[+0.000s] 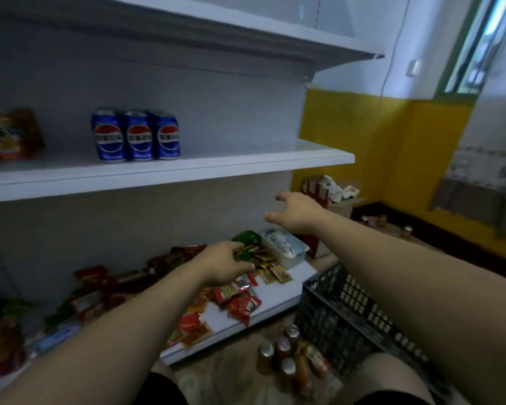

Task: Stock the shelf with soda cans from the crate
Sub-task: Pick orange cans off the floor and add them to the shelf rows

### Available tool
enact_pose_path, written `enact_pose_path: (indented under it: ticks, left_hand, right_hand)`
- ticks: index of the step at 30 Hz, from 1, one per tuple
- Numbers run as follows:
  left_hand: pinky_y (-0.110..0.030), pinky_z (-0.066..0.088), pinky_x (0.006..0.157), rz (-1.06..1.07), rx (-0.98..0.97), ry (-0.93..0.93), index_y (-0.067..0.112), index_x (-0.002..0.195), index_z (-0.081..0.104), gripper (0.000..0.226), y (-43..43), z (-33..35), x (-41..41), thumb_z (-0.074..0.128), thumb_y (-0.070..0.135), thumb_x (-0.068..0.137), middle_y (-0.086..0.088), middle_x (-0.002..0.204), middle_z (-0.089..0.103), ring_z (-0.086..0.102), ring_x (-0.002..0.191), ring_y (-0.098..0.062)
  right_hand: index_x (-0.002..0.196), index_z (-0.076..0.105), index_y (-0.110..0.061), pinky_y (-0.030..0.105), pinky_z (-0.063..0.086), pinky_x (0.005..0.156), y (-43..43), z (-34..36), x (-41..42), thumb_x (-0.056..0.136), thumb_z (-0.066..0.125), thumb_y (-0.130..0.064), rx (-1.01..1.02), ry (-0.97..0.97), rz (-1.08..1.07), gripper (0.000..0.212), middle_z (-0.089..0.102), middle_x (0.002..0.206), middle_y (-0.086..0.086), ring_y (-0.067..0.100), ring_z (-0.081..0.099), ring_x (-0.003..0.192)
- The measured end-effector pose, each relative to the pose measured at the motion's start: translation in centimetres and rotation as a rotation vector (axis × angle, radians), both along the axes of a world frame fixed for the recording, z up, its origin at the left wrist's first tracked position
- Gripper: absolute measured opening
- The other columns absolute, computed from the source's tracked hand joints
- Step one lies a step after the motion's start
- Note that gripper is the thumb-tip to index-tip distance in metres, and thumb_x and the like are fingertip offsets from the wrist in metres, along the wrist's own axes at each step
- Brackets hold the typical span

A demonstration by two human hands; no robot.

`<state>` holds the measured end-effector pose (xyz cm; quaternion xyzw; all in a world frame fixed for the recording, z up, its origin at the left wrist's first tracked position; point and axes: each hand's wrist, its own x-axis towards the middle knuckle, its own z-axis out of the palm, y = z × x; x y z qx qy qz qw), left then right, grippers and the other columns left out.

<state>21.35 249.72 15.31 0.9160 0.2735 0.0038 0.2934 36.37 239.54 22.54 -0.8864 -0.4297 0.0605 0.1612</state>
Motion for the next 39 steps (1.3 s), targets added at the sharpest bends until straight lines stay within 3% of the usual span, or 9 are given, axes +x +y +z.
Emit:
enact_pose_path:
  ticks: [4, 9, 15, 19, 24, 28, 31, 36, 39]
  left_hand:
    - [-0.032, 0.037, 0.106, -0.076, 0.02, 0.111, 0.02, 0.145, 0.037, 0.072, -1.5, -4.7, 2.4, 0.06, 0.05, 0.084, -0.003, 0.149, 0.039, 0.042, 0.132, -0.022]
    - [-0.029, 0.032, 0.107, -0.139, -0.013, 0.24, 0.02, 0.147, 0.033, 0.074, -2.1, -10.7, 4.6, 0.059, 0.05, 0.085, -0.004, 0.152, 0.034, 0.037, 0.136, -0.023]
    - [-0.028, 0.031, 0.108, -0.16, -0.153, 0.391, 0.018, 0.148, 0.031, 0.074, -2.6, -17.2, 6.4, 0.058, 0.049, 0.086, -0.005, 0.154, 0.031, 0.035, 0.137, -0.023]
    - [-0.026, 0.033, 0.103, -0.197, -0.215, 0.421, 0.017, 0.142, 0.041, 0.058, -2.9, -20.9, 8.4, 0.057, 0.038, 0.09, -0.007, 0.148, 0.041, 0.039, 0.133, -0.023]
    - [-0.032, 0.038, 0.101, -0.244, -0.284, 0.503, 0.024, 0.138, 0.046, 0.054, -1.9, -26.0, 11.5, 0.059, 0.039, 0.088, -0.009, 0.142, 0.046, 0.046, 0.125, -0.025]
    - [-0.035, 0.039, 0.101, -0.256, -0.361, 0.527, 0.028, 0.141, 0.041, 0.059, -0.2, -31.7, 13.7, 0.063, 0.038, 0.087, -0.007, 0.142, 0.045, 0.047, 0.123, -0.024]
    - [-0.034, 0.039, 0.101, -0.227, -0.423, 0.506, 0.026, 0.144, 0.035, 0.065, 0.8, -36.2, 15.0, 0.065, 0.029, 0.086, -0.006, 0.143, 0.042, 0.046, 0.123, -0.024]
    - [-0.032, 0.031, 0.108, -0.17, -0.552, 0.547, 0.007, 0.138, 0.043, 0.057, 1.6, -43.5, 15.4, 0.066, 0.01, 0.086, -0.014, 0.142, 0.043, 0.042, 0.13, -0.028]
    - [-0.035, 0.037, 0.105, -0.183, -0.541, 0.632, 0.013, 0.138, 0.046, 0.061, 2.0, -46.4, 15.6, 0.071, 0.023, 0.082, -0.009, 0.139, 0.048, 0.047, 0.125, -0.025]
  right_hand:
    - [0.149, 0.031, -0.015, 0.031, 0.04, 0.089, -2.4, -4.9, 2.6, 0.092, 0.053, -0.053, -0.083, 0.11, -0.067, 0.072, 0.037, 0.15, 0.008, 0.028, 0.045, 0.127]
    - [0.146, 0.035, -0.011, 0.034, 0.039, 0.101, -4.0, -12.3, 5.0, 0.093, 0.052, -0.05, -0.166, 0.262, -0.152, 0.068, 0.04, 0.148, 0.011, 0.029, 0.043, 0.129]
    - [0.136, 0.046, -0.01, 0.029, 0.042, 0.093, -5.9, -22.2, 7.5, 0.09, 0.056, -0.05, -0.251, 0.447, -0.235, 0.062, 0.049, 0.139, 0.012, 0.027, 0.05, 0.121]
    - [0.128, 0.053, -0.012, 0.033, 0.044, 0.094, -6.7, -27.6, 9.3, 0.089, 0.055, -0.052, -0.299, 0.53, -0.276, 0.055, 0.056, 0.13, 0.011, 0.026, 0.053, 0.114]
    - [0.131, 0.054, -0.022, 0.026, 0.036, 0.091, -6.1, -34.3, 11.2, 0.087, 0.062, -0.046, -0.316, 0.618, -0.291, 0.051, 0.055, 0.133, 0.004, 0.024, 0.052, 0.12]
    - [0.137, 0.048, -0.013, 0.031, 0.037, 0.098, -4.6, -40.0, 12.3, 0.092, 0.059, -0.034, -0.389, 0.638, -0.205, 0.05, 0.052, 0.135, 0.01, 0.029, 0.048, 0.124]
    - [0.135, 0.049, -0.013, 0.029, 0.032, 0.104, -2.9, -45.1, 12.9, 0.093, 0.059, -0.036, -0.402, 0.675, -0.185, 0.049, 0.051, 0.135, 0.006, 0.027, 0.046, 0.127]
    - [0.144, 0.035, -0.011, 0.037, 0.033, 0.106, -1.5, -52.6, 12.9, 0.085, 0.067, -0.033, -0.525, 0.689, -0.217, 0.071, 0.036, 0.146, 0.014, 0.036, 0.037, 0.133]
    - [0.148, 0.026, -0.014, 0.038, 0.036, 0.099, -1.4, -55.9, 12.4, 0.078, 0.075, -0.023, -0.494, 0.661, -0.197, 0.086, 0.023, 0.151, 0.017, 0.04, 0.036, 0.131]
